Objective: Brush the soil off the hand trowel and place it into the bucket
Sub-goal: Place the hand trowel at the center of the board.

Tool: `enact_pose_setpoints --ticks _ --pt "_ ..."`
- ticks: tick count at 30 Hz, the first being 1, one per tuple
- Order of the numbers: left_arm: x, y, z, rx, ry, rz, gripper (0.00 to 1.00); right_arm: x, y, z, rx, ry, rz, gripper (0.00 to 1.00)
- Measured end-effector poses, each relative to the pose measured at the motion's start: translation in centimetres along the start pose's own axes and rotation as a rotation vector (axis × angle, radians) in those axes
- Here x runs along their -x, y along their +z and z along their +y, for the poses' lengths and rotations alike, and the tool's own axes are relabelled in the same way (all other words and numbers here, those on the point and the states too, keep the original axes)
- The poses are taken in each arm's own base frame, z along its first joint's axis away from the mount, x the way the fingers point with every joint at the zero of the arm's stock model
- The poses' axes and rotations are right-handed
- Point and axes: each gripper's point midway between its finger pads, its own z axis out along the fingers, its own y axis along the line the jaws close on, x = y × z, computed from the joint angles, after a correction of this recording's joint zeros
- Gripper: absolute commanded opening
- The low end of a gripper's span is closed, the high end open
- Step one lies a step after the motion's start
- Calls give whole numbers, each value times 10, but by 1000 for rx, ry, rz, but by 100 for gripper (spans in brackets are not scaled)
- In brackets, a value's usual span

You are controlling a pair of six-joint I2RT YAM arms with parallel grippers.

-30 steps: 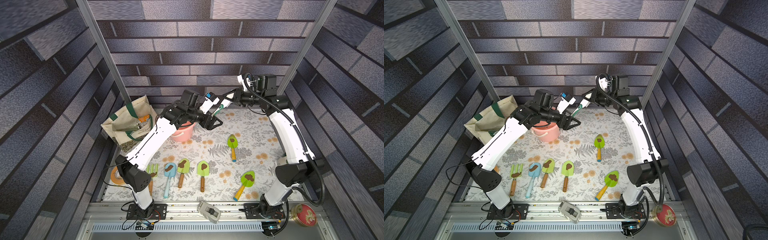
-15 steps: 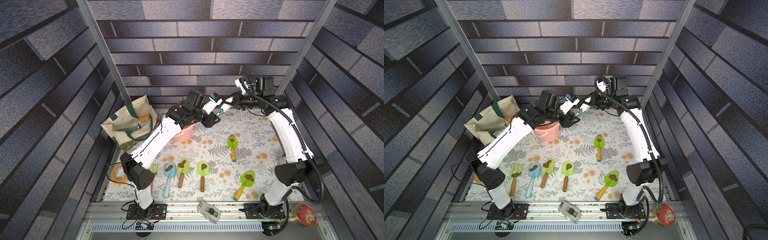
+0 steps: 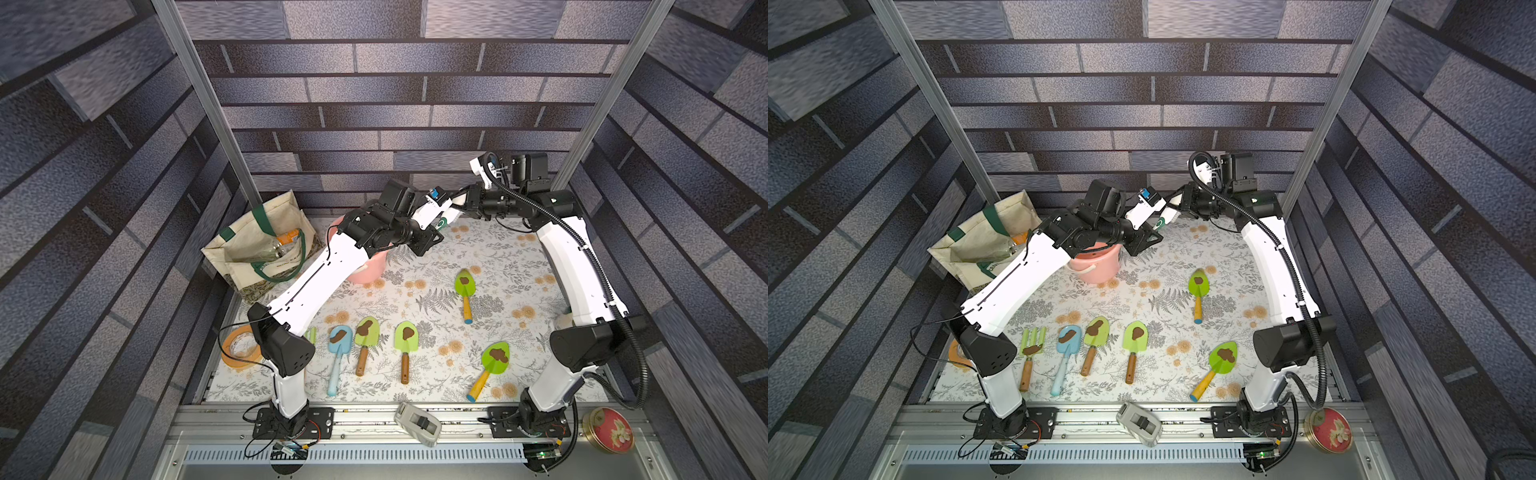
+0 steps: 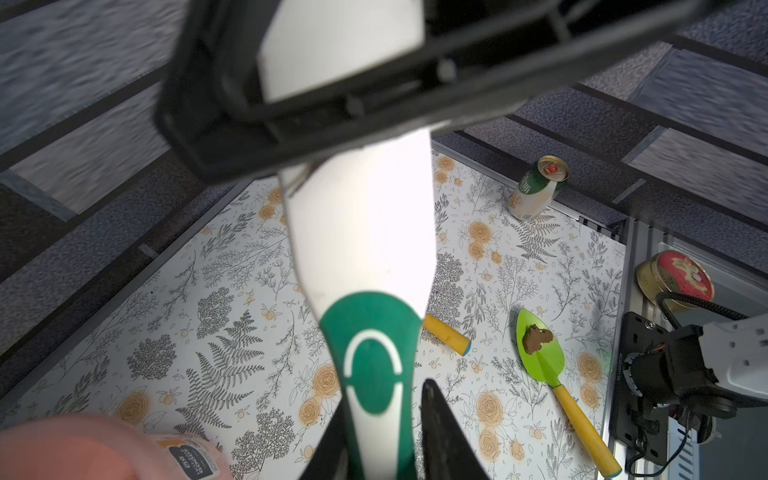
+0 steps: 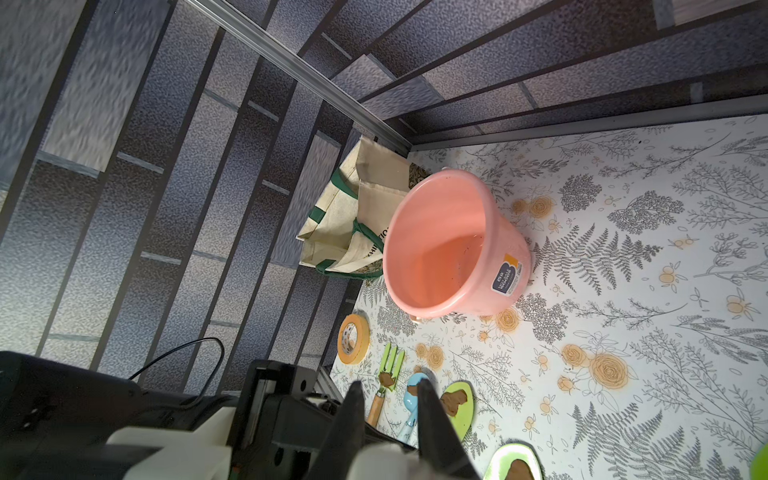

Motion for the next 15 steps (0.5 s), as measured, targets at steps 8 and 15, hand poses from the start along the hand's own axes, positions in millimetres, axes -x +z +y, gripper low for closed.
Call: enact_pose_setpoints --ticks 8,15 --pt "-1 4 1 20 0 13 1 0 0 -2 -10 -10 -3 36" --pt "-8 11 5 48 -6 36 0 1 2 -7 -25 7 -10 68"
